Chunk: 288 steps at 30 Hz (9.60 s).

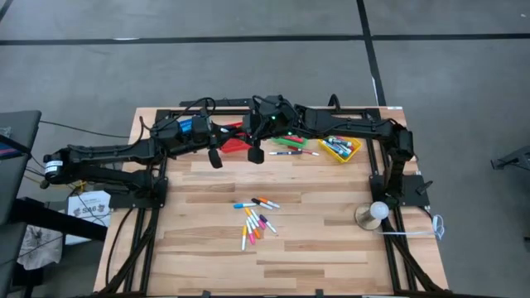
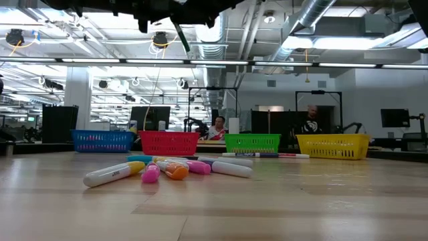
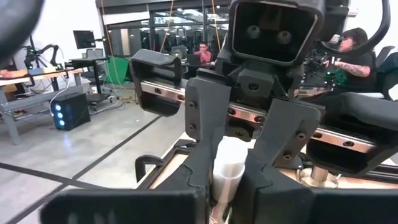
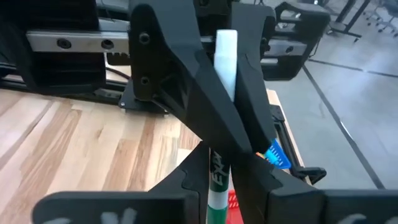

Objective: Pick & Place Markers
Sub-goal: Put the small green marker pen into the red bin

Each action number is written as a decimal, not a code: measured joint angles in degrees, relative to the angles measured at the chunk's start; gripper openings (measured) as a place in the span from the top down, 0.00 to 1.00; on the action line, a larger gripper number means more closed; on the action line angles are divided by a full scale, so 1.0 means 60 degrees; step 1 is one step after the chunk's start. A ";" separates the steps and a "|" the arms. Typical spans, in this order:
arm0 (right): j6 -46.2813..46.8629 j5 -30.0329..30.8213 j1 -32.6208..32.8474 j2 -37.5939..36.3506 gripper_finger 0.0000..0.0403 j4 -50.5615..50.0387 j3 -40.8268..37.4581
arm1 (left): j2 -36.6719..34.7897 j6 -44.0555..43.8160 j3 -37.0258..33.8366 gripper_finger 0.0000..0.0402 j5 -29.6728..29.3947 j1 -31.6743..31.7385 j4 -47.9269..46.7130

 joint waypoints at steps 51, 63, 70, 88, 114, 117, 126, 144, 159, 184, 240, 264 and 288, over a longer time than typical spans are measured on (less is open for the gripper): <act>0.1207 -0.0067 -0.0003 0.0004 0.45 -0.0118 -0.3689 | -0.0441 -0.0811 -0.0015 0.79 0.0174 0.0296 -0.4020; 0.1768 0.0006 -0.0327 0.1228 0.45 0.1631 -0.4649 | -0.0441 -0.0872 -0.0015 0.77 0.0168 -0.0232 -0.4023; 0.1910 0.0742 -0.0246 0.2494 0.45 0.1707 -0.3892 | -0.0253 -0.1137 -0.0015 0.77 0.0139 -0.0415 -0.4035; 0.2578 0.0993 -0.0246 0.3129 0.86 0.1190 -0.3570 | -0.0062 -0.1260 -0.0018 0.77 0.0145 -0.0510 -0.4021; 0.2315 0.0656 0.0256 0.1830 0.97 -0.0616 -0.2498 | -0.0169 -0.1234 -0.0025 0.77 0.0187 -0.0513 -0.4094; 0.2246 0.0652 0.0336 0.1449 0.97 -0.0847 -0.2495 | -0.0406 -0.1146 -0.0029 0.77 0.0240 -0.0502 -0.4113; 0.2246 0.0692 0.0297 0.0510 0.97 -0.0953 -0.2488 | -0.1263 -0.0414 -0.0033 0.67 0.0285 -0.0495 -0.4308; 0.2423 0.0696 0.0315 -0.0945 0.96 -0.0845 -0.2484 | -0.1963 0.1310 -0.0029 0.51 -0.0558 -0.0494 -0.4299; 0.2584 0.0698 0.0574 -0.1497 0.96 -0.0365 -0.2477 | -0.1966 0.0528 -0.0018 0.51 -0.0569 -0.0485 -0.3985; 0.2316 0.0823 0.0629 -0.1545 0.96 -0.0354 -0.1559 | -0.1877 0.0339 -0.0015 0.51 0.0466 -0.0486 -0.1890; 0.1893 0.0921 0.0629 -0.1534 0.95 0.0629 -0.1570 | 0.0356 -0.0580 -0.0018 0.91 0.0771 -0.0492 0.1523; 0.2010 0.0933 0.0629 -0.1534 0.86 0.0631 -0.1570 | 0.0356 -0.0477 -0.0018 0.91 0.0865 -0.0484 0.1518; 0.1788 0.0721 0.0635 -0.1534 0.86 0.0561 -0.1570 | 0.0353 -0.0507 -0.0018 0.91 0.0925 -0.0438 0.1513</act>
